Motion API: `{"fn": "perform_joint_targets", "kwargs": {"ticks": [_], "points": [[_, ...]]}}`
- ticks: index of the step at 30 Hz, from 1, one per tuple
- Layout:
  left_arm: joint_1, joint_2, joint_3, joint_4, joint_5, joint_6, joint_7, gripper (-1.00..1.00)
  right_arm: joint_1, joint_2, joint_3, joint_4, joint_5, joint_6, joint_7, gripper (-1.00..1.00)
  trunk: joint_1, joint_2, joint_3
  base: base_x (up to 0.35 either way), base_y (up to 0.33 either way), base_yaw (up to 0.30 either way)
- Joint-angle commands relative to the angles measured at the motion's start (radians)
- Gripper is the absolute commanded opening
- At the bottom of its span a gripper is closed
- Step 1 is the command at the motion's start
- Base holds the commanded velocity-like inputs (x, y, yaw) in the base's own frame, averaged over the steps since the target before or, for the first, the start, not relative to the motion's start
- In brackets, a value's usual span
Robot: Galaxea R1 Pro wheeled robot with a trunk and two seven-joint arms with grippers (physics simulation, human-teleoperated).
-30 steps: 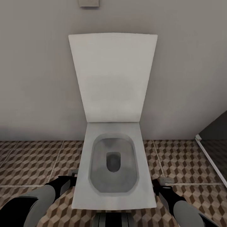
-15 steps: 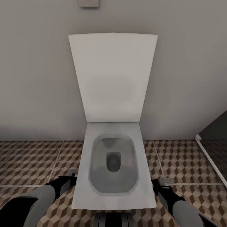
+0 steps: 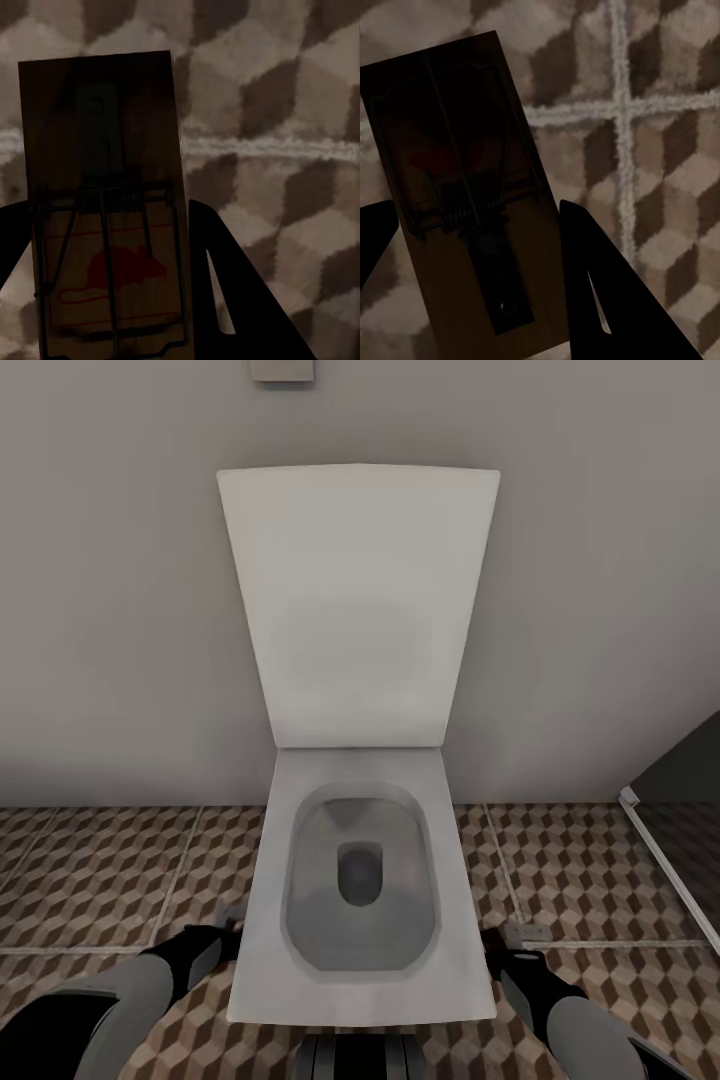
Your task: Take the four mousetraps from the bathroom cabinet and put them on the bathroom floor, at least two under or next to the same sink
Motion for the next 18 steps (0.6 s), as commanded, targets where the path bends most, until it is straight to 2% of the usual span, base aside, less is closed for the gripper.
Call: {"fn": "perform_joint_targets", "kwargs": {"ticks": [1, 18], "points": [[0.001, 0.001, -0.008, 0.0, 0.005, 0.004, 0.001, -1.0, -0.001, 0.0, -0.002, 0.001, 0.008, 0.001, -0.007, -1.0, 0.0, 0.0, -0.001, 0.0, 0.0, 0.0], [0.01, 0.013, -0.008, -0.001, 0.002, -0.008, 0.001, -1.0, 0.001, 0.0, 0.002, 0.004, 0.011, -0.018, -0.007, -1.0, 0.0, 0.0, -0.001, 0.0, 0.0, 0.0]]}}
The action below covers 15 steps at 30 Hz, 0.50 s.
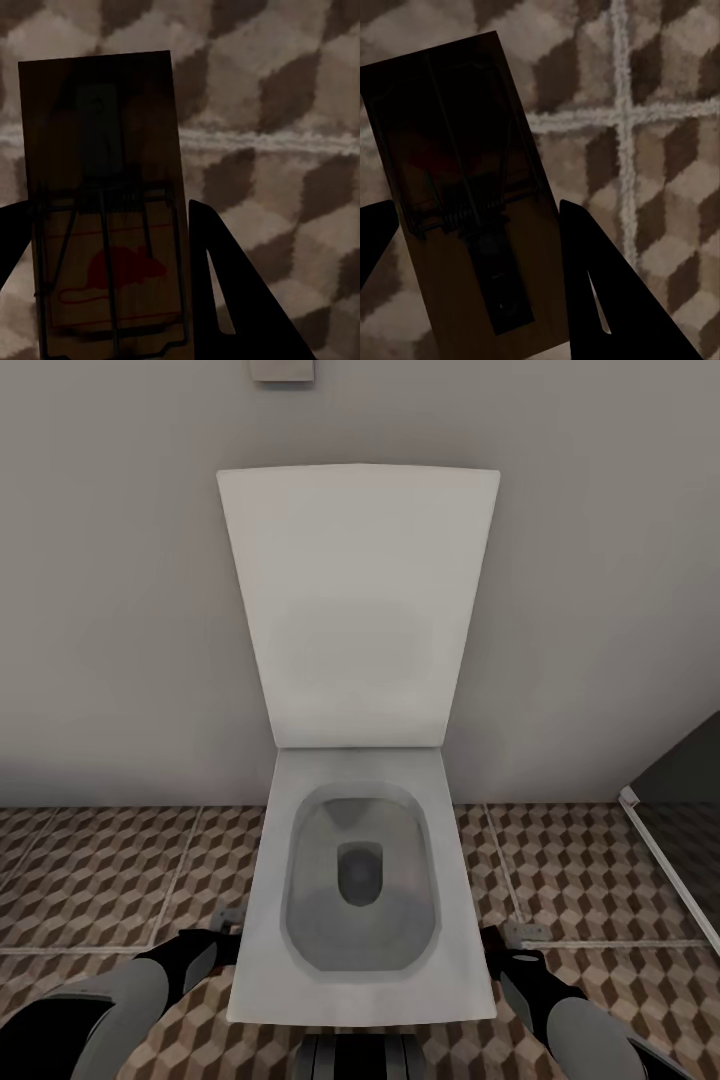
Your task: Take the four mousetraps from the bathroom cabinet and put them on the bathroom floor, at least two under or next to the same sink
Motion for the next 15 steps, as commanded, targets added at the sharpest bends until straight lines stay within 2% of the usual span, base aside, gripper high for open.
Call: {"fn": "perform_joint_targets", "kwargs": {"ticks": [1, 15], "points": [[0.0, 0.0, -0.008, -0.001, 0.005, 0.004, 0.001, -1.0, -0.001, 0.0, -0.003, 0.0, 0.009, 0.005, -0.007, -1.0, 0.0, 0.0, -0.001, 0.0, 0.0, 0.0], [0.0, -0.001, -0.008, -0.006, 0.002, 0.001, 0.001, -1.0, 0.0, -0.001, -0.001, 0.0, 0.012, 0.005, -0.007, -1.0, 0.0, 0.0, -0.001, 0.0, 0.0, 0.0]]}}
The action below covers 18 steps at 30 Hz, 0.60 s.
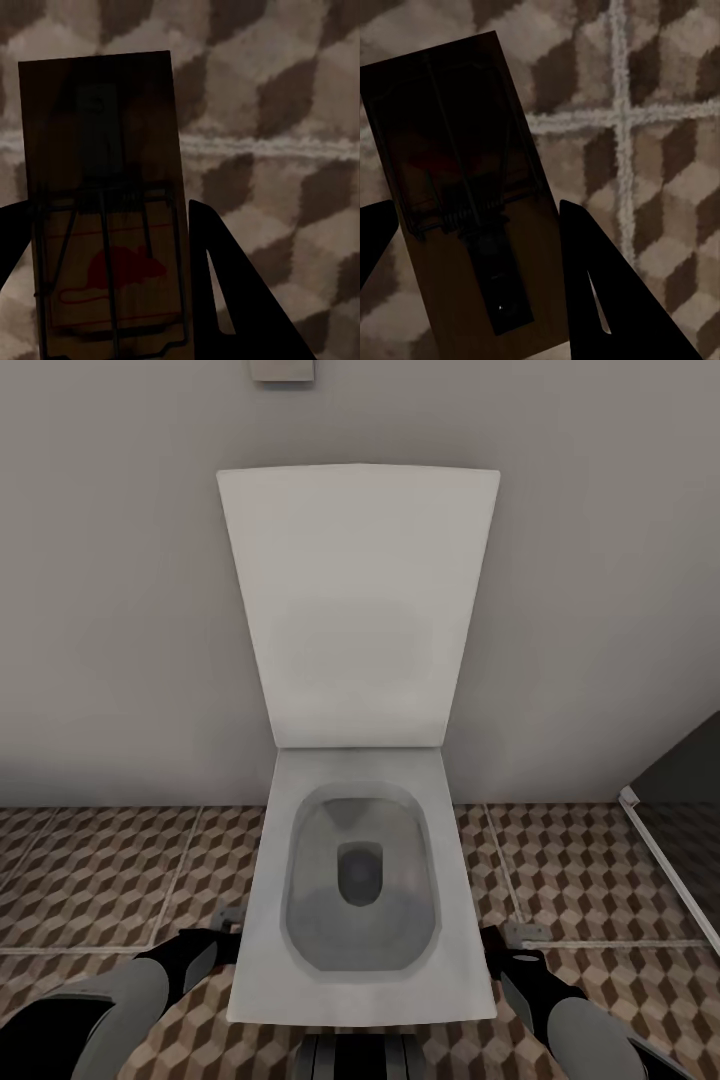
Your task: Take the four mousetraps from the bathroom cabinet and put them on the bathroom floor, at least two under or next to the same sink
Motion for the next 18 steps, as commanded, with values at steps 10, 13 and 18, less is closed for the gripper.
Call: {"fn": "perform_joint_targets", "kwargs": {"ticks": [10, 13, 18], "points": [[0.0, 0.0, -0.007, -0.005, 0.005, -0.003, 0.001, -1.0, -0.001, 0.0, -0.003, 0.0, 0.01, 0.006, -0.007, -1.0, 0.0, 0.0, -0.001, 0.0, 0.0, 0.0], [0.0, -0.001, -0.007, -0.006, 0.005, -0.005, 0.001, -1.0, -0.001, 0.0, -0.003, 0.0, 0.01, 0.006, -0.007, -1.0, 0.0, 0.0, -0.001, 0.0, 0.0, 0.0], [0.0, -0.001, -0.006, -0.007, 0.005, -0.006, 0.001, -1.0, -0.001, 0.0, -0.003, 0.0, 0.011, 0.006, -0.007, -1.0, 0.0, 0.0, -0.001, 0.0, 0.0, 0.0]]}}
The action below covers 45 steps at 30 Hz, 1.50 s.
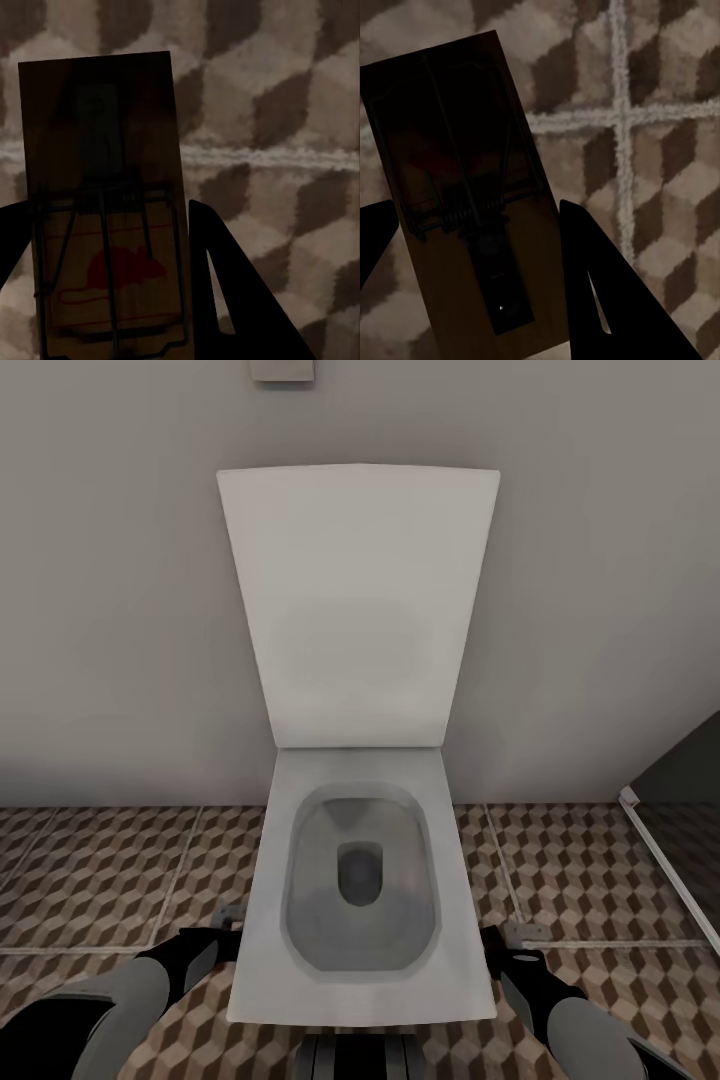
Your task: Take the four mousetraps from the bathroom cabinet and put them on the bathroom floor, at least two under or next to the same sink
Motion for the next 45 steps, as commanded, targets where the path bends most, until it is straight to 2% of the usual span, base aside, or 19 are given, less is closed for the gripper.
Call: {"fn": "perform_joint_targets", "kwargs": {"ticks": [1, 21, 31, 45], "points": [[0.0, 0.0, -0.007, -0.002, 0.005, 0.005, 0.001, -1.0, -0.001, 0.0, -0.003, 0.0, 0.008, 0.005, -0.007, -1.0, 0.0, 0.0, -0.001, 0.0, 0.0, 0.0], [0.0, -0.006, -0.012, -0.004, 0.001, 0.008, 0.0, -1.0, -0.001, 0.0, -0.002, 0.0, 0.01, 0.005, -0.007, -1.0, 0.0, 0.0, -0.001, 0.0, 0.0, 0.0], [0.0, -0.004, -0.018, -0.005, 0.001, 0.01, -0.057, -1.0, -0.001, -0.001, -0.003, 0.0, 0.01, 0.005, -0.007, -1.0, 0.0, 0.0, -0.001, 0.0, 0.0, 0.0], [0.0, -0.004, -0.018, -0.005, 0.001, 0.006, -0.065, -1.0, -0.001, 0.001, -0.001, 0.001, 0.009, 0.007, -0.006, -1.0, 0.0, 0.0, -0.001, 0.0, 0.0, 0.0]]}}
